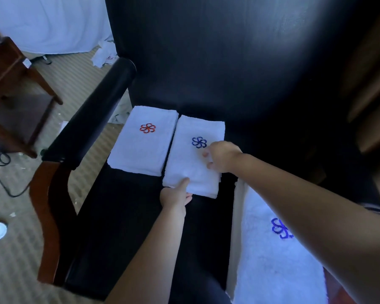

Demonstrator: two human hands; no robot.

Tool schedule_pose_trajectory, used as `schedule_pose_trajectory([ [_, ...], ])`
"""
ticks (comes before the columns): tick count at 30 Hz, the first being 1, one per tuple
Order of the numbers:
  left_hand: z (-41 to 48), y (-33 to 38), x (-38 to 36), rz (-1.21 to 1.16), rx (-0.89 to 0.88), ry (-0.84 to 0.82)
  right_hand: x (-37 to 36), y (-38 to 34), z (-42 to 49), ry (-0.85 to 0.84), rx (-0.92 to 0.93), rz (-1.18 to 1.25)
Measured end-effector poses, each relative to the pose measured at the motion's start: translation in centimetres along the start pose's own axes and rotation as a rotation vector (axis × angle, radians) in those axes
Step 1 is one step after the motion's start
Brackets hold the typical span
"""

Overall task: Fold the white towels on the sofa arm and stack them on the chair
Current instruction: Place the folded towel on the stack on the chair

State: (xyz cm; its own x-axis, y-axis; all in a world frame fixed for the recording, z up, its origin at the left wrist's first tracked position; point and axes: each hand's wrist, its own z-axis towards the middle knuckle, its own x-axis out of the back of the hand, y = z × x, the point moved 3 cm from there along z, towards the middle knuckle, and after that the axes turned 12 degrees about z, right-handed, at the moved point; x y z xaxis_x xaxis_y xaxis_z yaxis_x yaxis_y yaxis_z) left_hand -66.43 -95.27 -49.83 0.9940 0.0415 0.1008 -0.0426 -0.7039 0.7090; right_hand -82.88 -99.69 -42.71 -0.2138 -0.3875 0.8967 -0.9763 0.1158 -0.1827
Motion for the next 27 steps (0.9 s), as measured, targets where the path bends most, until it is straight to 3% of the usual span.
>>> schedule_pose_trajectory([
  [4, -3.9, -3.1, 2.9, 0.047, 0.036, 0.022, -2.0, -2.5, -3.2, -0.073, 0.032, -0.195],
  [12, -11.4, -10.8, 8.5, 0.116, 0.096, 0.019, -5.5, -7.4, -11.4, -0.103, 0.121, -0.275],
  [16, -12.7, -12.7, 11.3, 0.266, 0.127, -0.042, -6.1, -8.4, -13.5, -0.076, 0.127, -0.249],
  [20, -10.4, -8.9, 15.1, 0.509, -0.151, 0.263, -4.7, -8.0, -11.7, 0.063, 0.071, -0.108],
  [23, -7.2, -3.6, 15.5, 0.672, -0.429, 0.284, -3.2, -8.4, -8.4, 0.218, 0.102, -0.008],
  [27, -1.9, 3.3, 13.3, 1.163, -0.920, 0.482, -2.4, -9.2, -3.5, 0.288, 0.192, -0.068],
])
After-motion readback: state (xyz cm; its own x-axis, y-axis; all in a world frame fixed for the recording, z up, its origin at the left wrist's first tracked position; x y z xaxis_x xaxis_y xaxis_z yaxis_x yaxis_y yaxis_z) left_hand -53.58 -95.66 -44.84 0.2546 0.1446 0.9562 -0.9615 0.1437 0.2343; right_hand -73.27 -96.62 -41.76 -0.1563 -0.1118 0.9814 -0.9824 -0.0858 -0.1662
